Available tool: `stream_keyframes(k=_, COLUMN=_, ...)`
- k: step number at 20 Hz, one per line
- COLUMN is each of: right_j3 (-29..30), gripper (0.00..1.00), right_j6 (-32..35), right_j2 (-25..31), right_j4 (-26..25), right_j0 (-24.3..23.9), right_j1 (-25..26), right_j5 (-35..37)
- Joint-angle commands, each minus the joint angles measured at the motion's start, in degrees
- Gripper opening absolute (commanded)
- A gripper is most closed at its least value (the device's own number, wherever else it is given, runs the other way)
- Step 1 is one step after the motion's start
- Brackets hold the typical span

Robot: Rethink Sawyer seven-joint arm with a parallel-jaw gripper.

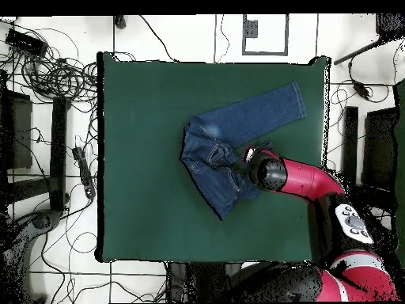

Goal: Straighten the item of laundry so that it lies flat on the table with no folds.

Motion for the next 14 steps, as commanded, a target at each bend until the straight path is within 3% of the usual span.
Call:
stream_keyframes(k=1, right_j3=2.65, gripper=0.00, right_j6=9.32, right_j2=1.48, right_j4=0.67, right_j0=1.73, right_j1=10.31, right_j5=-4.87)
stream_keyframes(k=9, right_j3=-0.16, gripper=0.00, right_j6=7.01, right_j2=2.05, right_j4=1.20, right_j0=1.94, right_j1=9.30, right_j5=-1.21)
stream_keyframes(k=14, right_j3=-6.87, gripper=0.00, right_j6=2.47, right_j2=3.18, right_j4=1.33, right_j0=1.07, right_j1=9.35, right_j5=4.78)
